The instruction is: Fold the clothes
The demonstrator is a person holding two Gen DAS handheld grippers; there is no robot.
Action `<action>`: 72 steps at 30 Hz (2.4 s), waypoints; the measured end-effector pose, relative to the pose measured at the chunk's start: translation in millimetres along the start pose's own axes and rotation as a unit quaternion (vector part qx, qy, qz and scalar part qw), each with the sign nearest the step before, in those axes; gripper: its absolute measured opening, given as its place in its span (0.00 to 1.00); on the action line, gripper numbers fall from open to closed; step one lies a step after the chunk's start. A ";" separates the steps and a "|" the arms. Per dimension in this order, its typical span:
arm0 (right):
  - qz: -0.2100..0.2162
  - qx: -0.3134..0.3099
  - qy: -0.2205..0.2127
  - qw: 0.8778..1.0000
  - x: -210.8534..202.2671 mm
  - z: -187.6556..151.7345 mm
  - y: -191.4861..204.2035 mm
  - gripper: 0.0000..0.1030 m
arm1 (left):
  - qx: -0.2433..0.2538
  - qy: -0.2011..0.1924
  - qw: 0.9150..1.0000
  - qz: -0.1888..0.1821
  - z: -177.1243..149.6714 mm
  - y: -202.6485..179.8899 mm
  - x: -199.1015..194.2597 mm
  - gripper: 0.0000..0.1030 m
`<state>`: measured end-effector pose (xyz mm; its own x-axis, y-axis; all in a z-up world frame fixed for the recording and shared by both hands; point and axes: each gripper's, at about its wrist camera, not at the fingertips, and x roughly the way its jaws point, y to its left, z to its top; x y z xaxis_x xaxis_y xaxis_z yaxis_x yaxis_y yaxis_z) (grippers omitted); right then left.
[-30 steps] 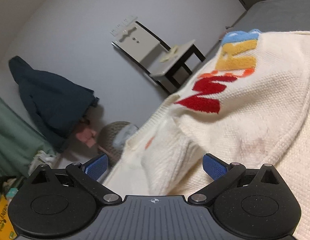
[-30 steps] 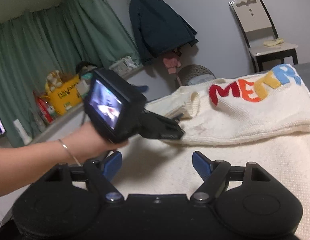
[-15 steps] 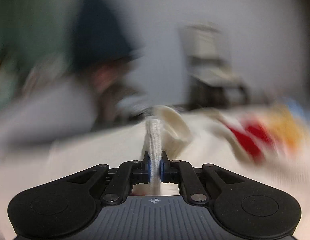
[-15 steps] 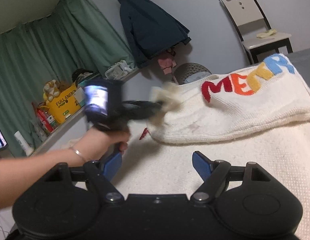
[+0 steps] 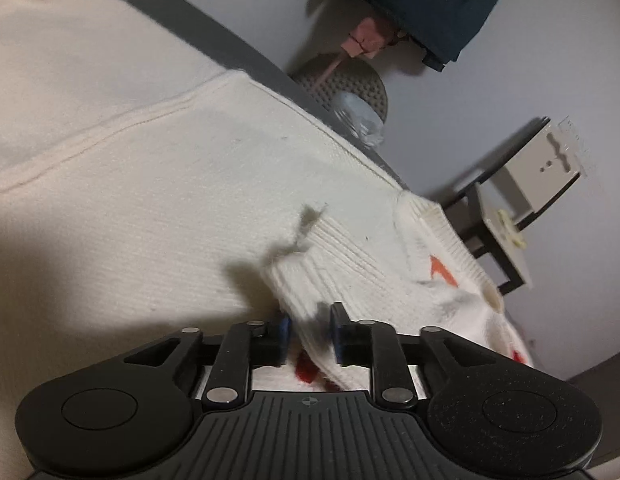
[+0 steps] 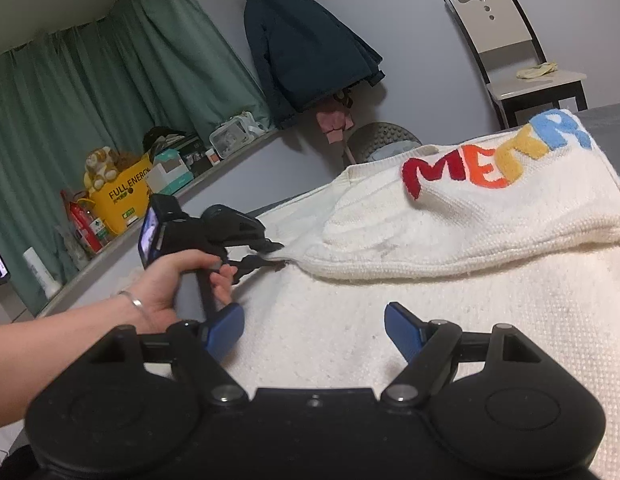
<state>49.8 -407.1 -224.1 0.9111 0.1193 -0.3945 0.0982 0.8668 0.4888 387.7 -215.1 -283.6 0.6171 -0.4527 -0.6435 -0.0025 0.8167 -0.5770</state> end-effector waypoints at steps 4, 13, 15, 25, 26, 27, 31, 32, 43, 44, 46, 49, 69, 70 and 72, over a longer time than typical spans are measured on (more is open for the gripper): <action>-0.002 -0.004 0.005 1.000 0.4 -1.8 -0.2 0.74 | 0.022 -0.098 0.995 0.001 20.5 27.8 -62.2 0.96; -0.006 -0.026 0.029 0.999 8.8 -12.5 7.9 0.74 | -0.067 -0.232 0.966 0.091 102.3 190.5 -179.3 0.97; -0.008 -0.038 0.038 0.999 12.9 -17.1 12.2 0.74 | -0.058 -0.275 0.951 0.132 116.8 219.0 -192.3 0.97; 0.036 -0.058 0.059 0.996 28.9 -38.4 31.5 0.75 | -0.090 -0.286 0.939 0.168 191.0 305.9 -164.7 0.96; 0.040 -0.059 0.060 0.996 30.4 -40.0 32.2 0.75 | -0.093 -0.282 0.939 0.174 194.6 309.3 -158.2 0.96; 0.043 -0.057 0.063 0.996 32.2 -41.4 32.2 0.75 | -0.095 -0.279 0.939 0.179 196.9 311.3 -150.1 0.96; 0.045 -0.047 0.078 0.995 39.5 -45.8 30.1 0.75 | -0.111 -0.263 0.944 0.165 203.8 316.4 -128.8 0.84; 0.044 -0.048 0.081 0.995 40.8 -46.9 29.5 0.75 | -0.116 -0.258 0.946 0.156 205.2 316.7 -123.8 0.75; 0.038 -0.049 0.087 0.994 41.3 -49.1 28.3 0.75 | -0.076 -0.257 0.952 0.147 205.9 281.4 -107.9 0.17; 0.038 -0.045 0.086 0.995 40.7 -48.3 28.3 0.75 | -0.051 -0.258 0.955 0.135 207.0 269.5 -109.7 0.17; 0.040 -0.040 0.083 0.995 39.3 -46.1 28.5 0.75 | -0.008 -0.261 0.961 0.093 208.5 240.5 -115.0 0.17; 0.043 -0.035 0.073 0.996 34.6 -42.3 30.2 0.75 | 0.026 -0.265 0.963 0.034 207.9 194.1 -123.1 0.17; 0.045 -0.032 -0.051 0.997 -29.4 3.6 34.8 0.75 | 0.333 -0.185 0.906 -0.185 -55.8 -163.9 -71.4 0.17; 0.039 -0.033 -0.062 0.997 -33.5 7.1 32.5 0.75 | 0.365 -0.168 0.899 -0.175 -76.7 -171.2 -61.3 0.17; 0.030 -0.021 -0.079 0.996 -40.0 14.8 22.3 0.76 | 0.421 -0.137 0.884 -0.148 -114.0 -178.2 -44.4 0.17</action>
<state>21.5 -399.7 -185.9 0.9667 0.0965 -0.2370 0.0279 0.8808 0.4726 271.0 -381.3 -209.5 0.6600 -0.6824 -0.3142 0.7073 0.7054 -0.0462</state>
